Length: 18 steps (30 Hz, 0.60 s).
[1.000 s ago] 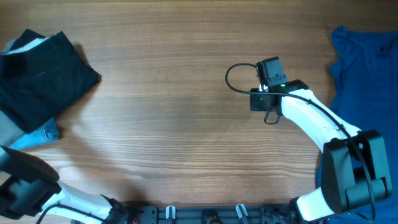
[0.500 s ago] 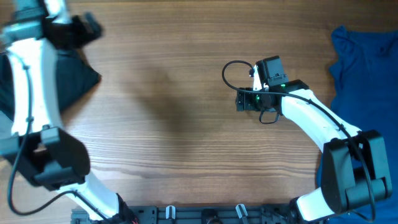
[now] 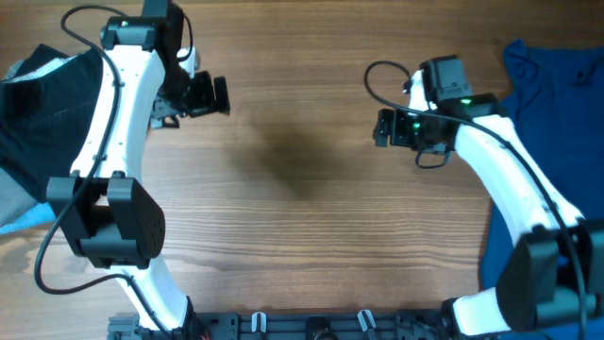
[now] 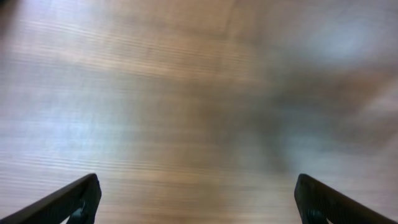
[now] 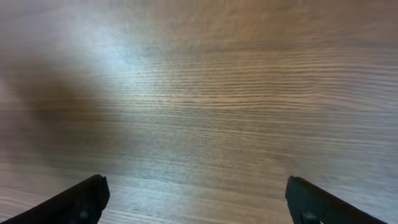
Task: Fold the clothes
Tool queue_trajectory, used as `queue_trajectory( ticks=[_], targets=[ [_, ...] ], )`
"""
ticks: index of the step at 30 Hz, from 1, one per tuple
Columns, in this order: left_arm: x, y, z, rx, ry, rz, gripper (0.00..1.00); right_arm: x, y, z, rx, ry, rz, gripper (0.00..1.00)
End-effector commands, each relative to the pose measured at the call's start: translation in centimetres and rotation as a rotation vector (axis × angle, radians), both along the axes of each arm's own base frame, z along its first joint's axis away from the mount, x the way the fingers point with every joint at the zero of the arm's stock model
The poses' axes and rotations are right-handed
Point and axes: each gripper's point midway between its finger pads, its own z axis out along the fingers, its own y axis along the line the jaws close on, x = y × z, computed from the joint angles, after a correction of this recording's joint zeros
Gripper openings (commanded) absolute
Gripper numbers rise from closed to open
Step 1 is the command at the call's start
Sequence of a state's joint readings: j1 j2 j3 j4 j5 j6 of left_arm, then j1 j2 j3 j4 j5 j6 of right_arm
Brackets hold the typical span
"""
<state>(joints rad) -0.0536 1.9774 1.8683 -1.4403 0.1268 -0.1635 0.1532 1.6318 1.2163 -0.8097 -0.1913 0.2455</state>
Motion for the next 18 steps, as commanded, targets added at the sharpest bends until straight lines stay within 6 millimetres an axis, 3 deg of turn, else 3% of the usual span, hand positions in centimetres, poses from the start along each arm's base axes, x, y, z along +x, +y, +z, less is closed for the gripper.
queue_trajectory(
  ticks=[1, 9, 18],
  targets=[
    [-1.8, 0.9, -0.1, 0.036, 0.078, 0.004, 1.00, -0.5, 0.0, 4.7, 0.011, -0.109, 0.029, 1.00],
    [-4.6, 0.9, 0.8, 0.040, 0.169, 0.005, 0.98, -3.6, -2.0, 8.4, -0.058, -0.163, -0.026, 0.99],
    [-6.5, 1.1, 6.7, 0.026, -0.171, 0.023, 0.98, -6.3, -3.2, 13.9, -0.063, -0.417, -0.049, 1.00]
  ],
)
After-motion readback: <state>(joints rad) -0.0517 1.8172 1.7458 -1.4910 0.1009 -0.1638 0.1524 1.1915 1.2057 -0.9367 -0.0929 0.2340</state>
